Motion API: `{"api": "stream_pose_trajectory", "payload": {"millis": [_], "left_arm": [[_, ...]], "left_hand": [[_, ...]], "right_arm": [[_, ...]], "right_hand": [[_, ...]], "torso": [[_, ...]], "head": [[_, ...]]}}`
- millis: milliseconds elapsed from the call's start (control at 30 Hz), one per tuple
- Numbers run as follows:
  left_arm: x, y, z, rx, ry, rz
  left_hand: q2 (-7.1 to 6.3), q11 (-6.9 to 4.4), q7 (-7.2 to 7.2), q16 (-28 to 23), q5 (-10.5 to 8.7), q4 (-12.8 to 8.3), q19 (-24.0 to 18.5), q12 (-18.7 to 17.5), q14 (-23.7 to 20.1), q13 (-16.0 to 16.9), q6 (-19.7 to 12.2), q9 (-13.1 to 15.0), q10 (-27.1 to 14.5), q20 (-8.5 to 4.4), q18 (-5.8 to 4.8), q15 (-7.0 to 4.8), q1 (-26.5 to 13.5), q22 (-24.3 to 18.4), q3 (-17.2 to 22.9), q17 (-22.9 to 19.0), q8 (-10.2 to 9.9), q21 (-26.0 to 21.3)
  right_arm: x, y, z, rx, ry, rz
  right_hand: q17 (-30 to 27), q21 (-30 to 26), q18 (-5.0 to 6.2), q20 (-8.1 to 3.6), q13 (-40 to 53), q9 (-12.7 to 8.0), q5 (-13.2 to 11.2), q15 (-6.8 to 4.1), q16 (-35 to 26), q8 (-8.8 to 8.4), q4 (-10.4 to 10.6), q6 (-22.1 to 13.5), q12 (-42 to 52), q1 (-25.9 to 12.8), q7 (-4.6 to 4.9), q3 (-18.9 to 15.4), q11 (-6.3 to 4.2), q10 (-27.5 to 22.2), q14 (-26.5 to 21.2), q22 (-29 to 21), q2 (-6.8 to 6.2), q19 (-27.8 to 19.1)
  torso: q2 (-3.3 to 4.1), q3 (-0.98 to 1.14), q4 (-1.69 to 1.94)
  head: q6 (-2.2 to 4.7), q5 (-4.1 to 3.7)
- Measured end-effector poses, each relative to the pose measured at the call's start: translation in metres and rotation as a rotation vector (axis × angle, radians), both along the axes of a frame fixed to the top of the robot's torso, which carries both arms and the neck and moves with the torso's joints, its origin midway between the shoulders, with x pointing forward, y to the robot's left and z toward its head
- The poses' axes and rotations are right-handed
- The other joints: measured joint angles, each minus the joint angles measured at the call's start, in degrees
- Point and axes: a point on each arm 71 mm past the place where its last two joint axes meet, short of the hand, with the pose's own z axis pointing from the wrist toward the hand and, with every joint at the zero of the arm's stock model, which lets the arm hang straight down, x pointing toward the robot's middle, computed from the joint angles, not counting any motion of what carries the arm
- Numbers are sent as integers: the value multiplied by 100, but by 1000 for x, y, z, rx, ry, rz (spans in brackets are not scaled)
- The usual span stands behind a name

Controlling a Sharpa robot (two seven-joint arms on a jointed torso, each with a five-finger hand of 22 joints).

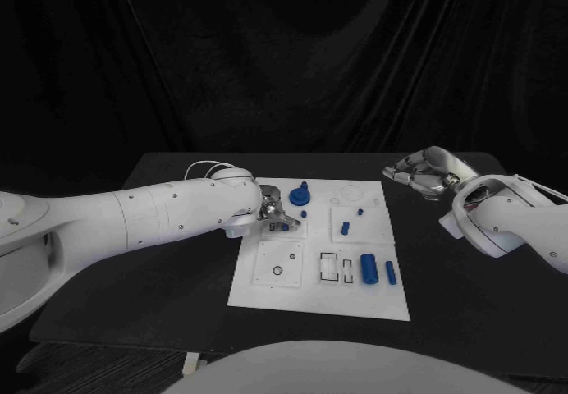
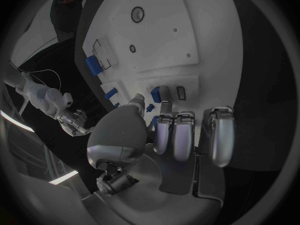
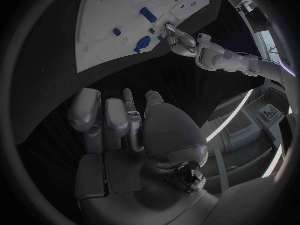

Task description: Assemble the parts on the task board

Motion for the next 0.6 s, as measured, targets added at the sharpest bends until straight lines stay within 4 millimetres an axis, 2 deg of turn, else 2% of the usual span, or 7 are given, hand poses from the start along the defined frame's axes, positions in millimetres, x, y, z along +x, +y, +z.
{"api": "stream_pose_trajectory", "payload": {"millis": [200,400,467,600], "left_arm": [[-3,10,11,-12,-24,6],[11,21,53,-22,-121,16],[15,25,66,-22,-151,20],[23,33,80,-15,-187,32]], "left_hand": [[-23,-19,1,0,0,31,-22,0,0,0,0,76,-19,-21,1,0,23,0,-63,0,58,26],[-23,-40,-19,0,0,31,0,0,-19,0,-21,142,1,-42,1,-19,22,-1,-143,0,121,69],[-62,-40,-19,0,0,16,0,0,1,0,-21,186,1,-42,0,-42,62,-1,-189,0,157,107],[-79,-60,-19,0,0,0,-21,0,1,0,-21,236,-19,-63,1,-41,91,-1,-205,0,180,136]], "right_arm": [[0,-1,0,-1,0,-3],[0,-3,0,-2,0,-5],[0,-3,0,-2,0,-6],[1,-3,0,-3,0,-6]], "right_hand": [[0,0,0,0,0,-6,0,-1,0,0,0,0,1,0,0,0,5,-5,1,0,0,0],[13,0,0,0,-1,-5,0,-10,0,0,0,0,1,-1,0,0,-13,13,18,0,-1,0],[14,0,0,0,-1,-5,0,-9,0,0,0,0,1,-1,0,0,-13,13,18,-1,-1,0],[26,0,0,0,-1,-5,0,-9,0,0,17,0,1,-1,0,-17,-13,13,18,-1,-1,0]], "torso": [[-1,-1,0],[-1,-1,1],[-1,-1,3],[-8,-1,3]], "head": [[0,5],[0,-42],[0,-54],[0,-65]]}}
